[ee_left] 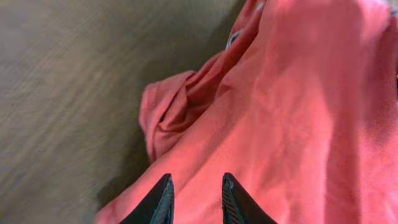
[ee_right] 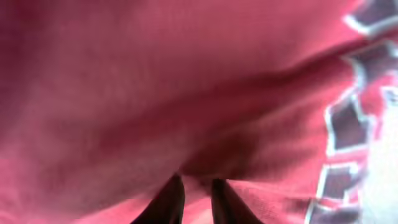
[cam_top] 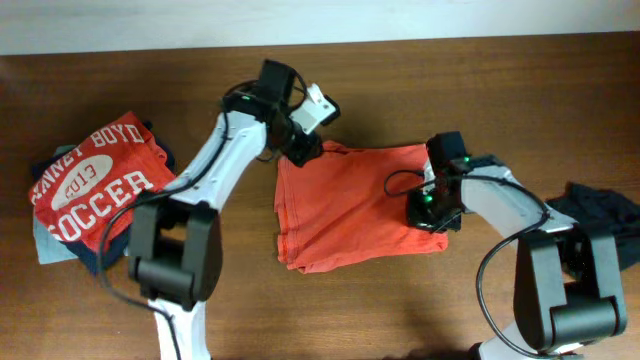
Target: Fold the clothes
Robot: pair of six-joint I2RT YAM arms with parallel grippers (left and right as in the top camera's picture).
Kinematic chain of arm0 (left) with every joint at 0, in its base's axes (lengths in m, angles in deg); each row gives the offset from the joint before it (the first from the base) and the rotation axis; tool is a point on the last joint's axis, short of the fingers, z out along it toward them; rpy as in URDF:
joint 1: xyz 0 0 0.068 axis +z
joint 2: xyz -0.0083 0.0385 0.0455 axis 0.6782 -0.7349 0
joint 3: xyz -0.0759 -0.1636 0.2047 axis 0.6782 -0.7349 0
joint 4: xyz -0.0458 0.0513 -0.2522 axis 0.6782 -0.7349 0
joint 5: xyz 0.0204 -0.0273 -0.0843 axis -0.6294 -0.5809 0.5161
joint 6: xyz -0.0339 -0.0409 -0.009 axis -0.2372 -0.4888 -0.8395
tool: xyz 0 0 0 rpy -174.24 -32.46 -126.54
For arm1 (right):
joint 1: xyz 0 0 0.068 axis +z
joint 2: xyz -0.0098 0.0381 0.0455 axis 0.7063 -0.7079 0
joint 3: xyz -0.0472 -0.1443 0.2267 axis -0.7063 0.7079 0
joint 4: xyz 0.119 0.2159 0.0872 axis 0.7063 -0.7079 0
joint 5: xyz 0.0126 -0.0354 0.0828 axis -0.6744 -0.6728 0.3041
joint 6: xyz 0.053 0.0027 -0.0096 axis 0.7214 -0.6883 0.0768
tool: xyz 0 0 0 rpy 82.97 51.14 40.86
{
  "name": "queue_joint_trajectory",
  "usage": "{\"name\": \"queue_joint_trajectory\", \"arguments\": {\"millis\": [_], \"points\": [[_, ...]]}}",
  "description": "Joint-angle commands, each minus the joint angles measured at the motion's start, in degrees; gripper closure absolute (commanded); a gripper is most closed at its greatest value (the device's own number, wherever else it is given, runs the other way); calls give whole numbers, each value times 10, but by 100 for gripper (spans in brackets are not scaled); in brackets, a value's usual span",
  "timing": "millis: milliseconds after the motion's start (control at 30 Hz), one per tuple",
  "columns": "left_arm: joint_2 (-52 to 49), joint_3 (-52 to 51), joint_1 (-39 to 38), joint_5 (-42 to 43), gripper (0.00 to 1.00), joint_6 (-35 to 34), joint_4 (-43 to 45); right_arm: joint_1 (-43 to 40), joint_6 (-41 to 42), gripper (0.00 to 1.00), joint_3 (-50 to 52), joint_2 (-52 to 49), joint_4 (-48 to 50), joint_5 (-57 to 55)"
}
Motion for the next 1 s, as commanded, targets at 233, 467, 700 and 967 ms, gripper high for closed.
{"name": "queue_joint_trajectory", "arguments": {"millis": [233,467,700,967], "points": [[-113,-5,0,-46,75,-8,10,-1,47,84,63,-1,34,-71],[-115,-5,9,-193,75,-79,55,-2,126,88,63,-1,-46,-165],[-115,29,33,-202,74,-88,33,-2,125,89,59,0,-63,-167],[-97,195,30,-188,60,-99,-123,-2,59,91,10,34,-101,-93]]}}
